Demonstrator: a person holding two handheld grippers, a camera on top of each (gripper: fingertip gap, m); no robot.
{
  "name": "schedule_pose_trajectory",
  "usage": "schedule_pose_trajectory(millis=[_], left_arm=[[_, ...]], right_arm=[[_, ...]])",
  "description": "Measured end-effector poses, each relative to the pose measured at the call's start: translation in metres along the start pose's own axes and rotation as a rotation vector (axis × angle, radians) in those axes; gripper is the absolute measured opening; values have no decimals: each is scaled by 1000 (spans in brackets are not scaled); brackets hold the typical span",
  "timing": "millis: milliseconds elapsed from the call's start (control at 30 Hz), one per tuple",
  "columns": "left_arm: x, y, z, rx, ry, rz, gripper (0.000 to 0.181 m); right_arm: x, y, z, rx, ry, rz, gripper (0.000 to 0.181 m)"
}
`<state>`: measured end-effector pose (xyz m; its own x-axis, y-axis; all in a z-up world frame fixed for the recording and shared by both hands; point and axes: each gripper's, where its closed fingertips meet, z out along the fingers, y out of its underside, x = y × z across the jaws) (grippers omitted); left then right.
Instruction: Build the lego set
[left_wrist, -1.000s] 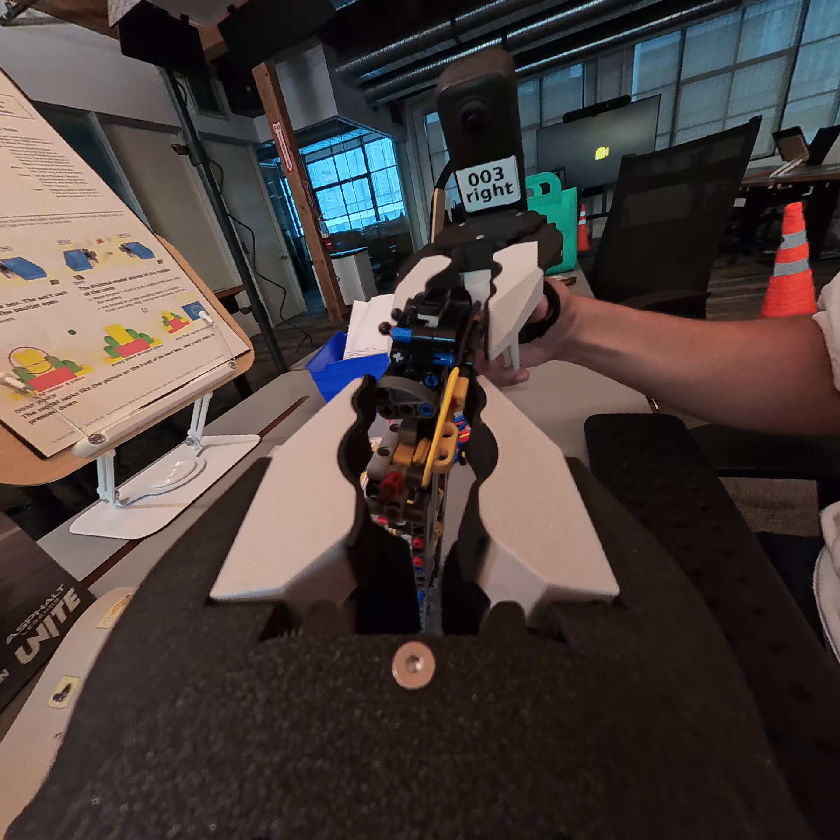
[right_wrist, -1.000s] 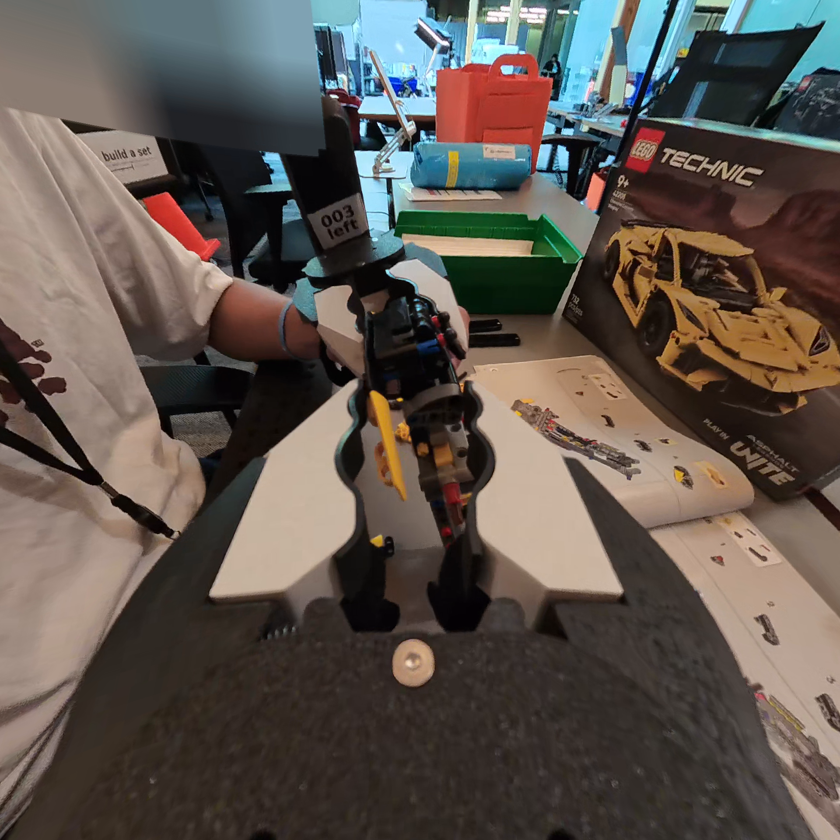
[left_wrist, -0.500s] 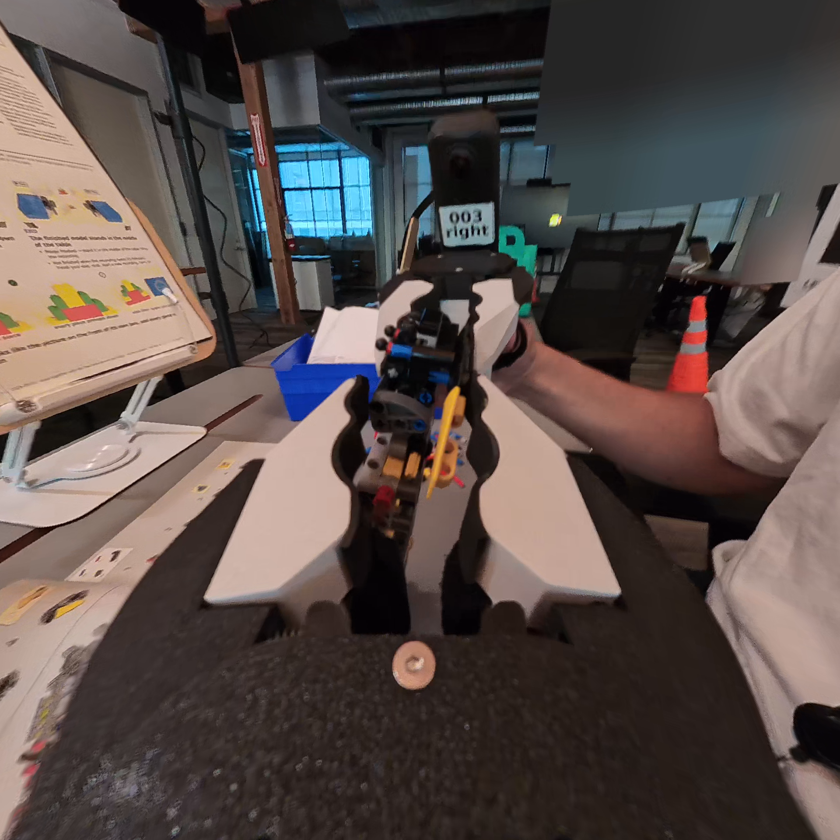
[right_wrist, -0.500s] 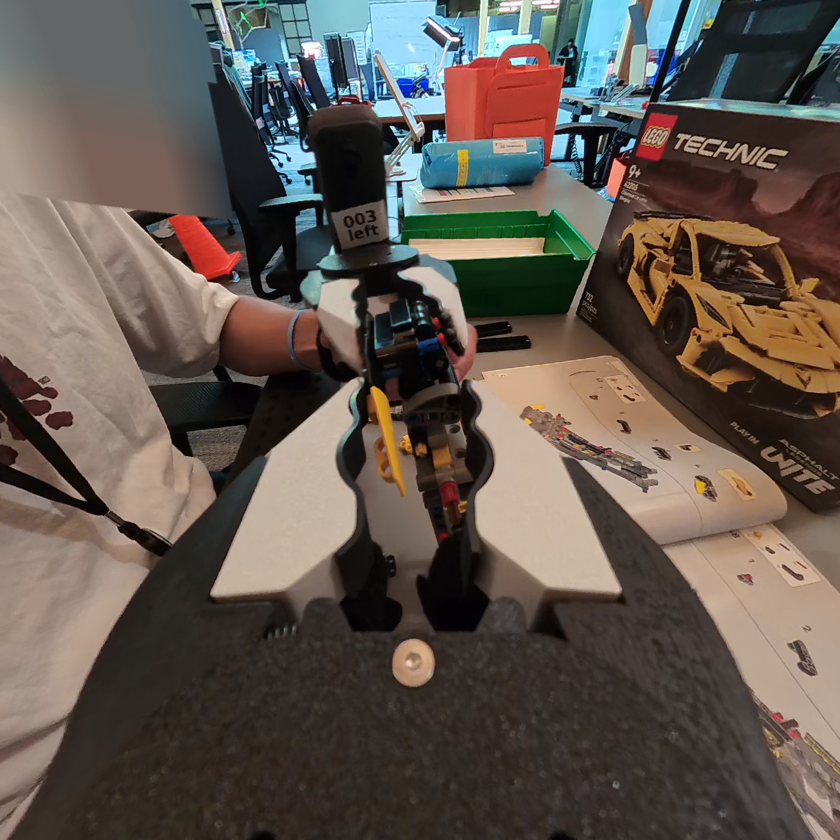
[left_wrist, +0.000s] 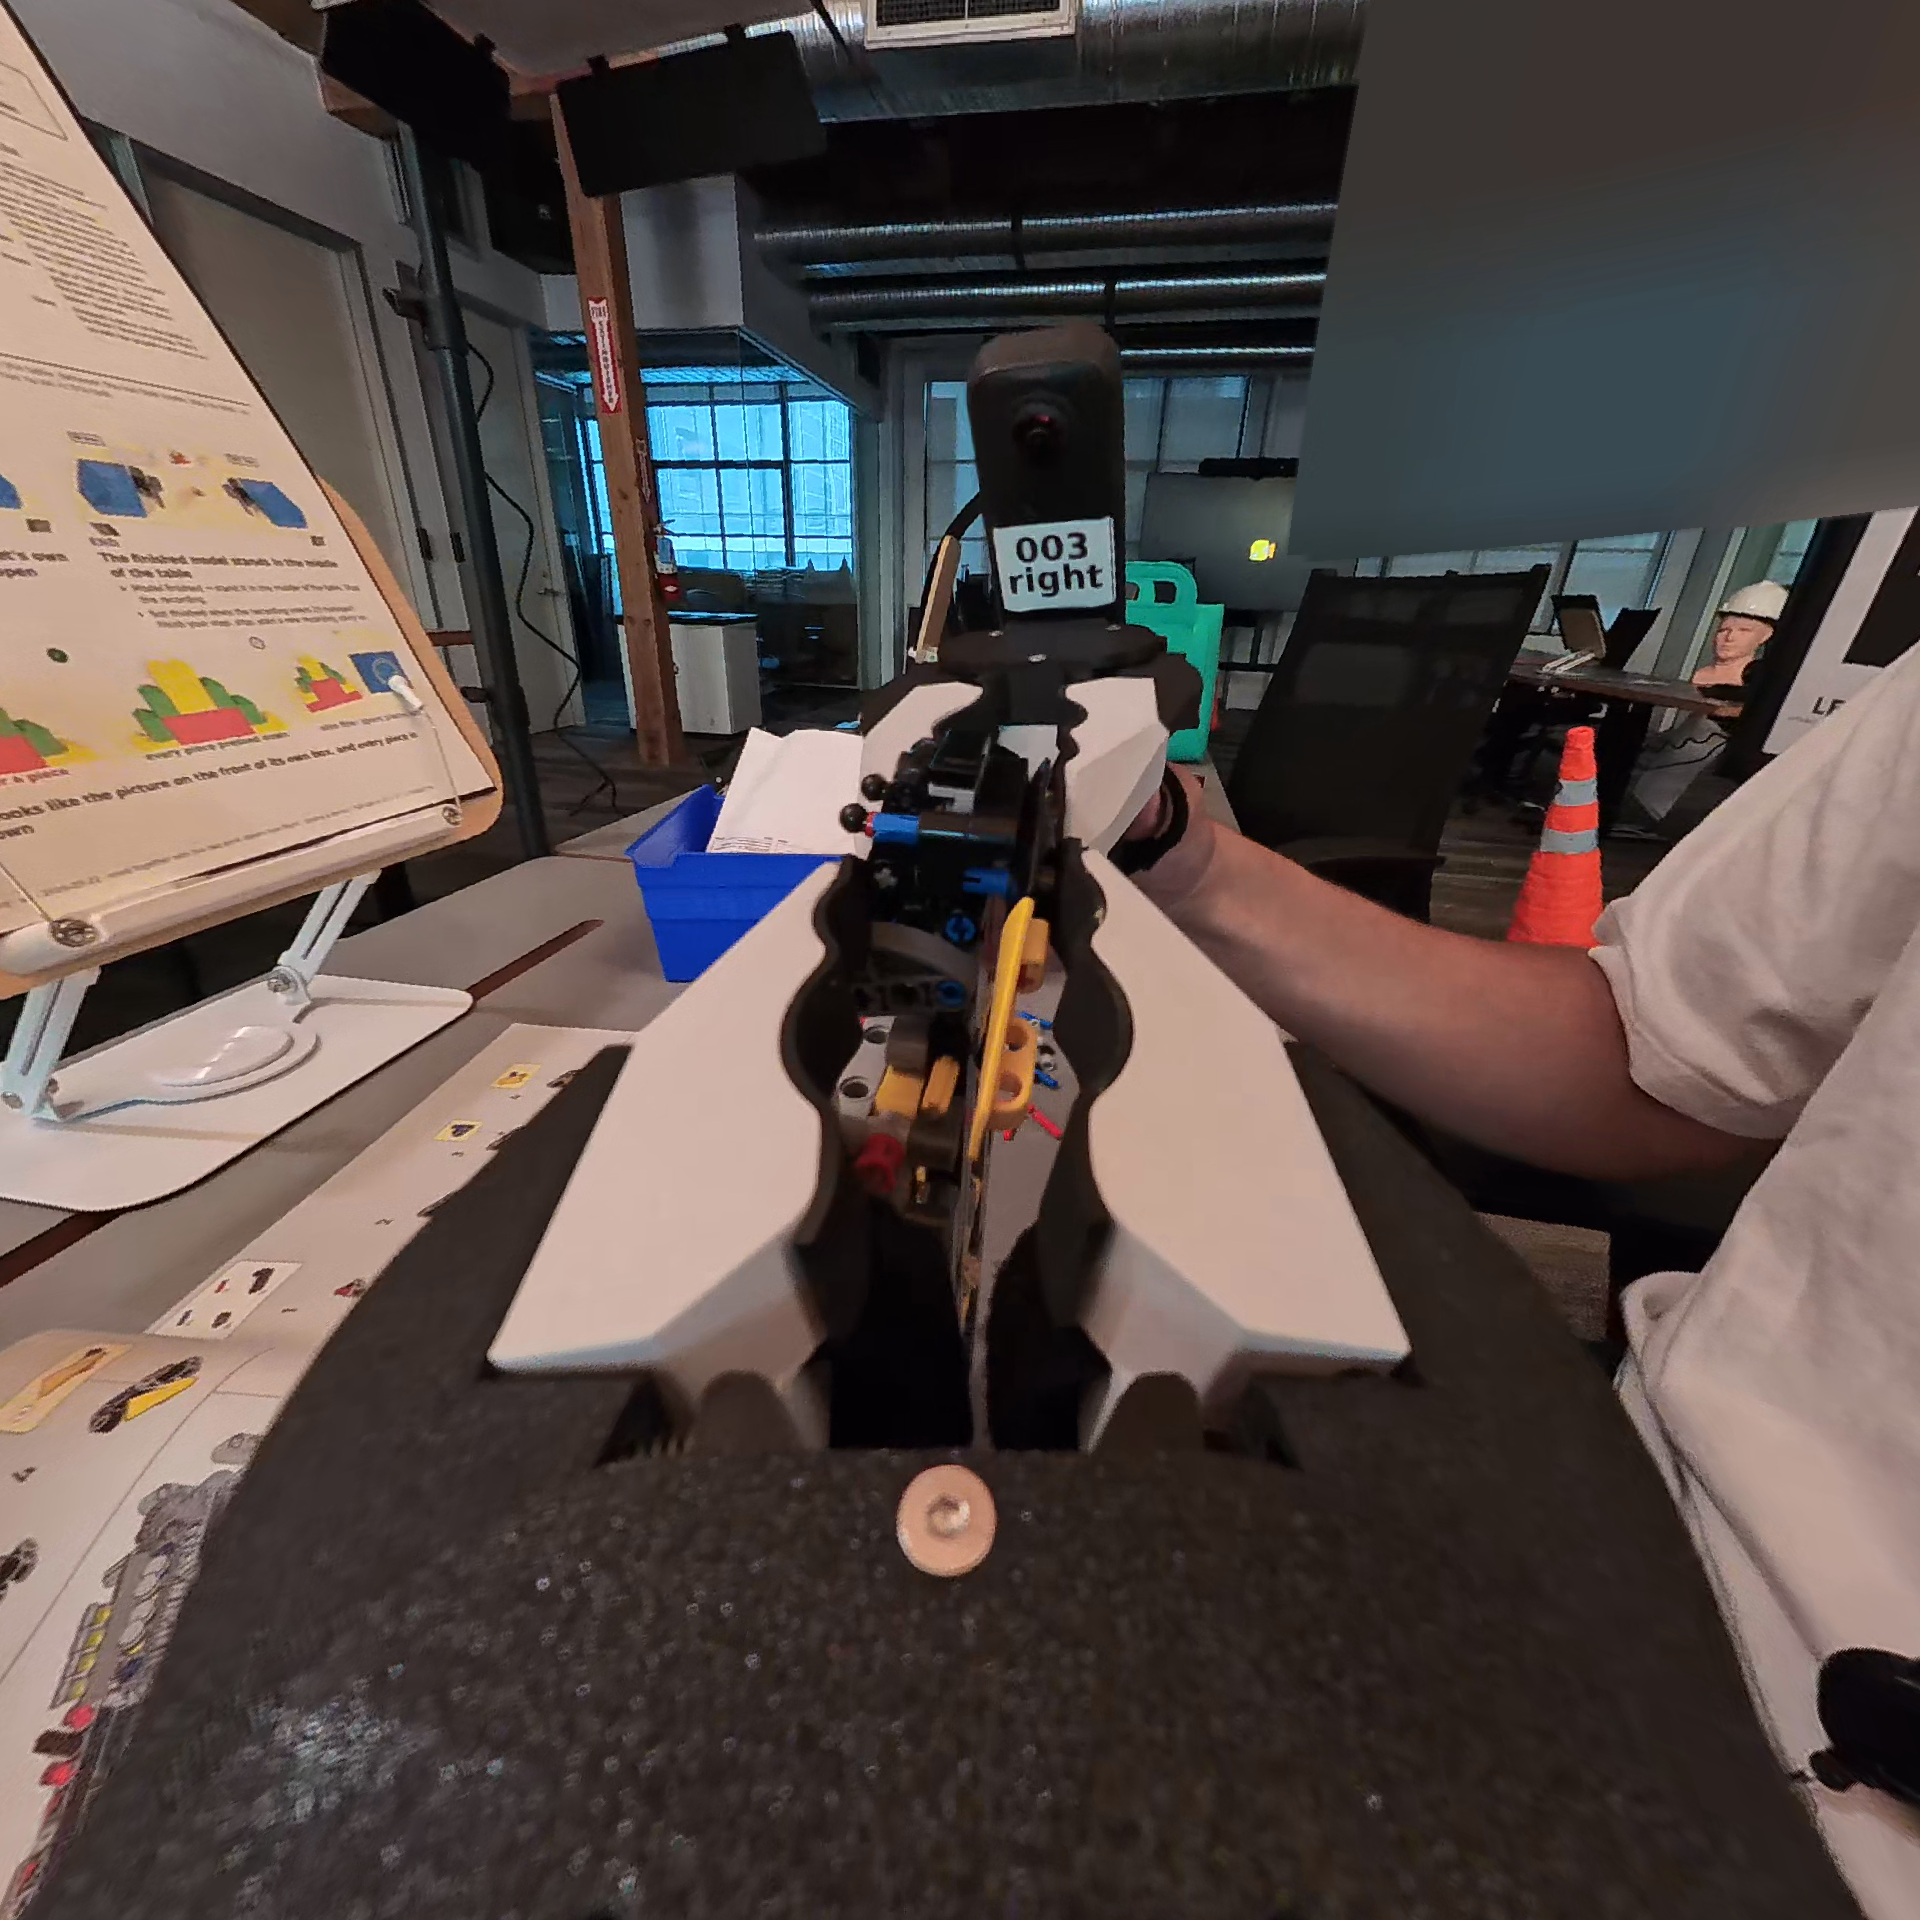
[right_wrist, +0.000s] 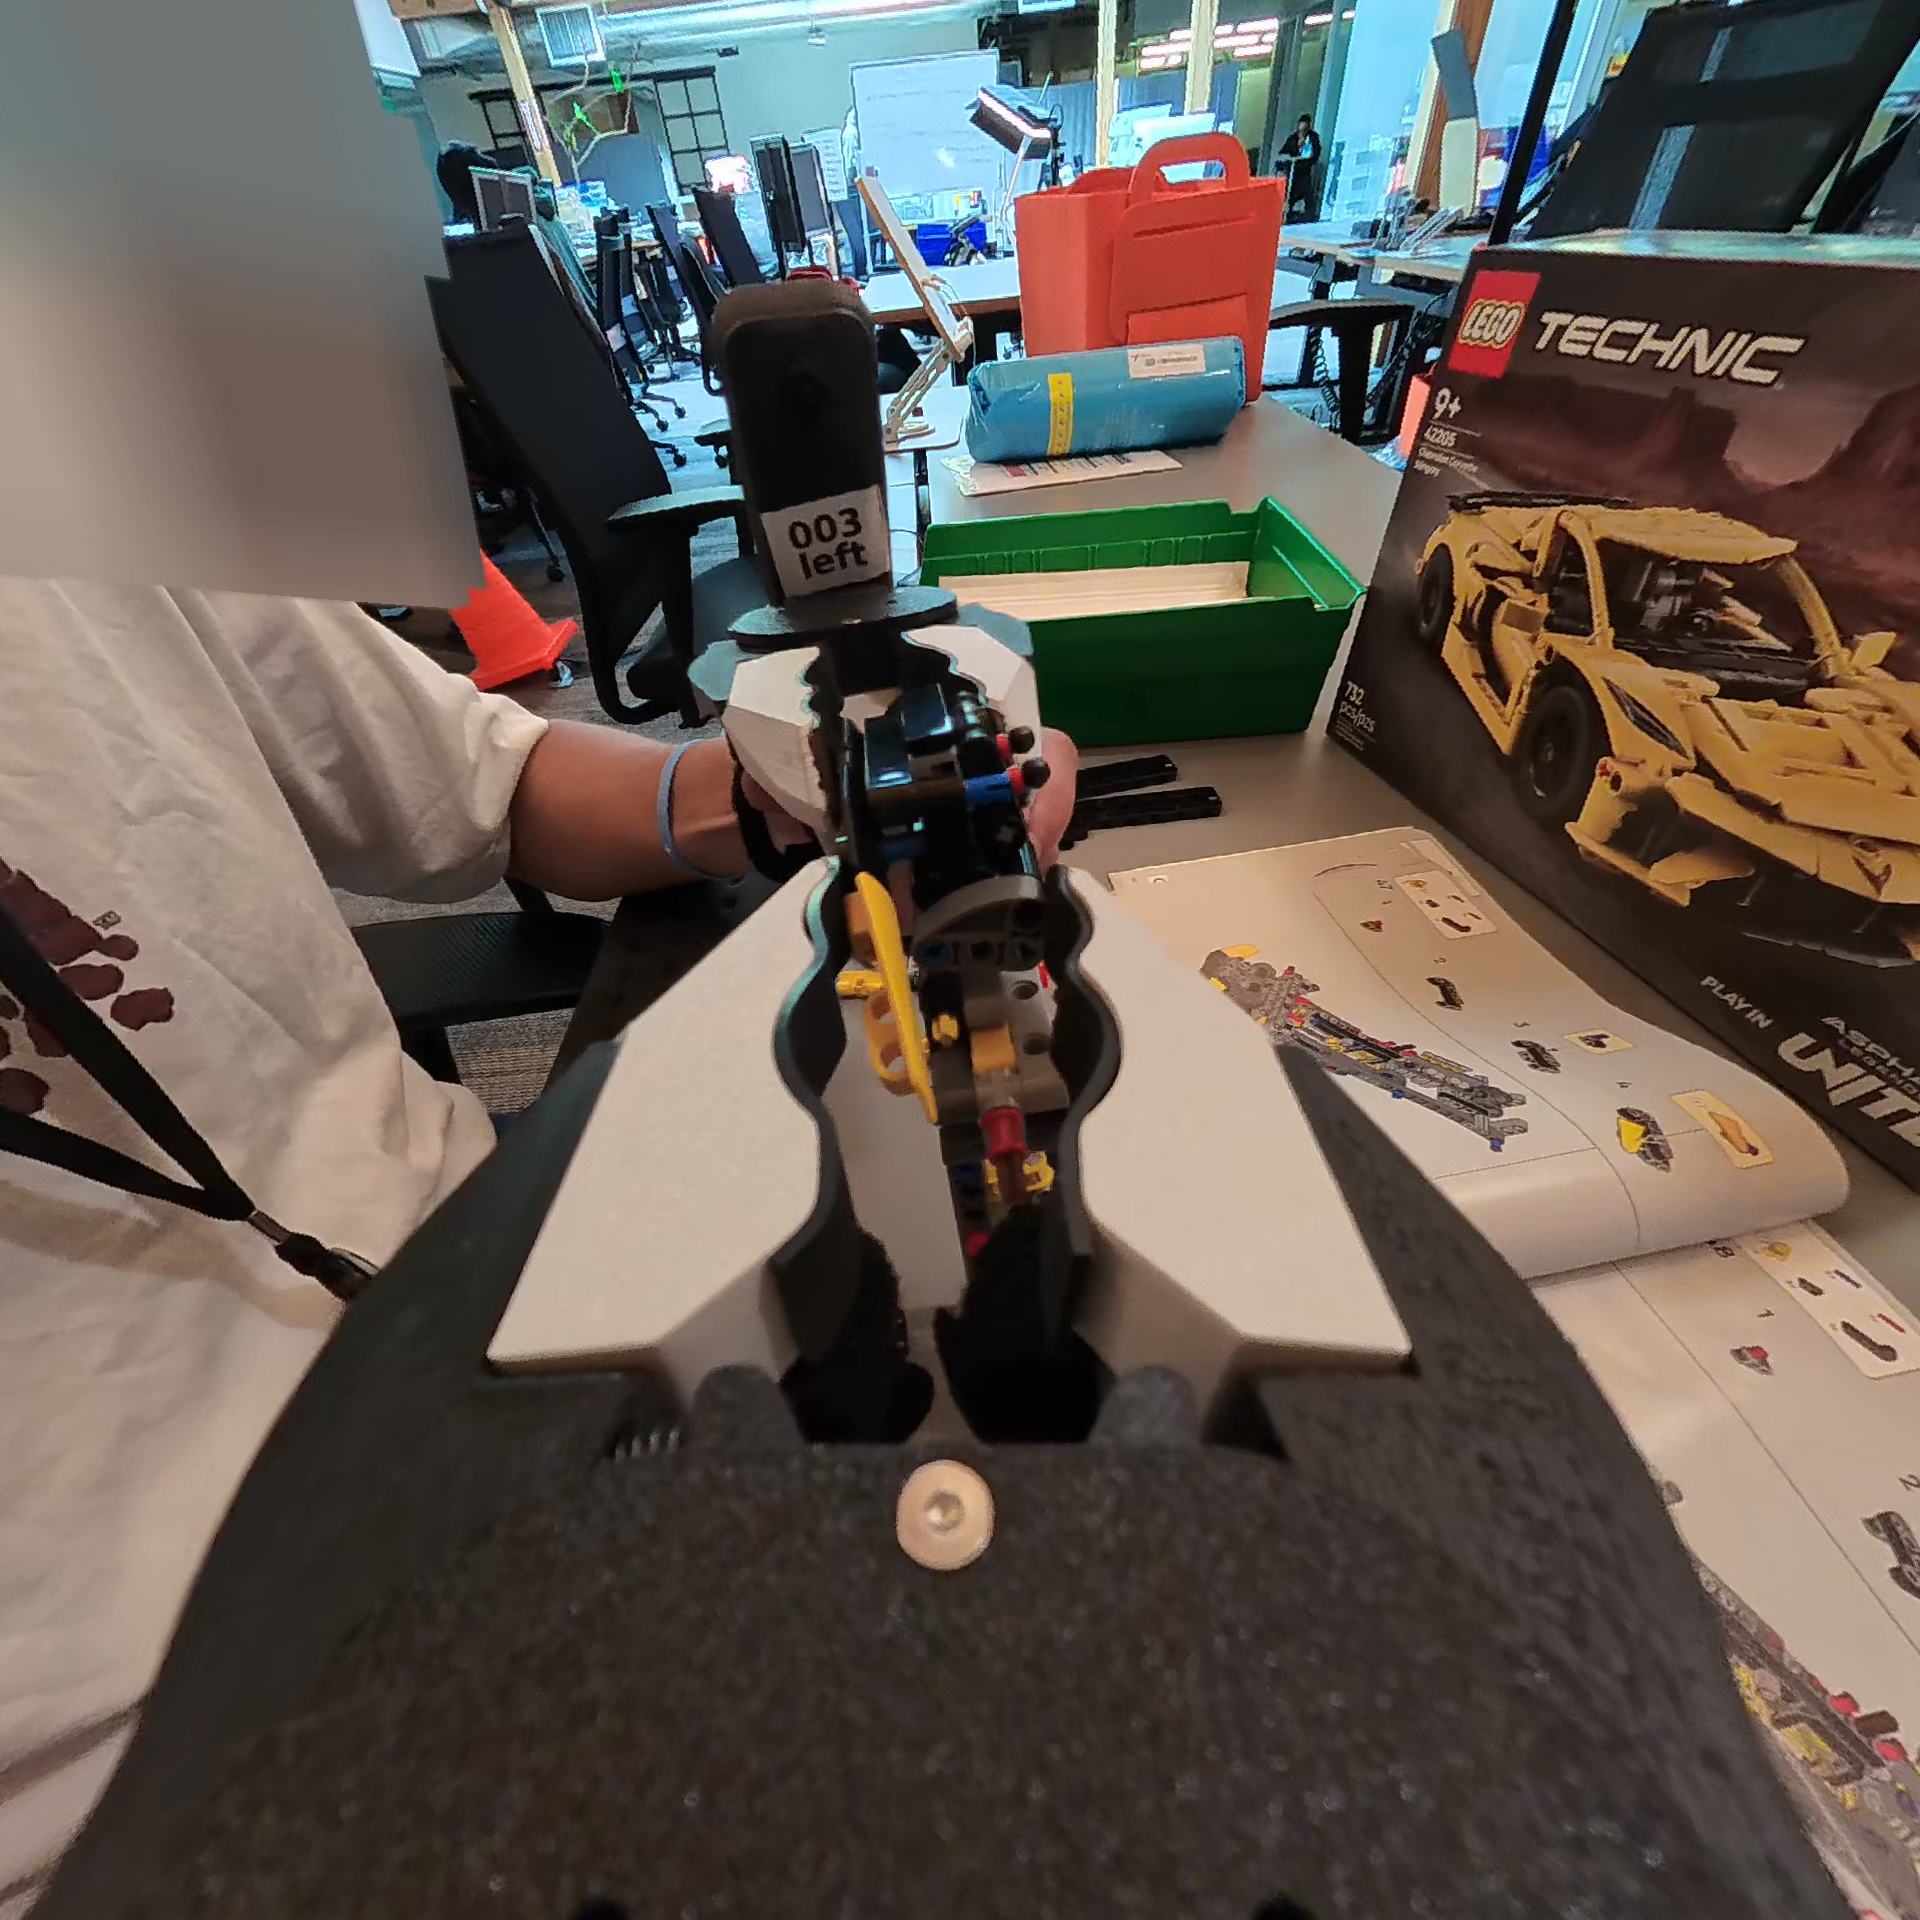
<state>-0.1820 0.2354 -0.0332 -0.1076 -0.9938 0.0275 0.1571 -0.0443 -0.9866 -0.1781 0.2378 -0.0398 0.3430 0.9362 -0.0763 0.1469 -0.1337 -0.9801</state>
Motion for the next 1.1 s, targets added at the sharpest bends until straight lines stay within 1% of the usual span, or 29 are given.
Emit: schedule_pose_trajectory(millis=[133,233,300,333,400,467,500,600,700,867,967,1100], left_arm=[[0,0,1,6,-8,10,33],[2,2,2,-25,-4,47,35],[0,7,2,-46,-32,91,57],[1,10,2,-52,-20,81,64],[6,8,1,-35,14,61,59],[14,8,2,-34,40,95,46],[17,8,2,-33,45,106,43],[21,6,1,-16,44,142,40],[25,6,-1,-4,41,222,40],[32,8,-3,18,39,299,38],[33,8,-4,19,43,308,38],[35,8,-5,25,39,305,38]], right_arm=[[1,-1,-1,32,1,3,36],[1,-1,-3,78,-25,31,37],[-3,-1,-4,108,-74,57,38],[-6,-2,-4,128,-91,50,38],[-9,-2,-3,147,-86,5,38],[-13,-1,-2,126,-83,-26,38],[-14,-1,-2,114,-77,-41,38],[-21,3,-1,44,-45,-104,39],[-25,8,1,-14,5,-170,38],[-33,10,1,-10,13,-198,39],[-34,9,1,-10,27,-229,39],[-37,9,3,-17,9,-210,39]])
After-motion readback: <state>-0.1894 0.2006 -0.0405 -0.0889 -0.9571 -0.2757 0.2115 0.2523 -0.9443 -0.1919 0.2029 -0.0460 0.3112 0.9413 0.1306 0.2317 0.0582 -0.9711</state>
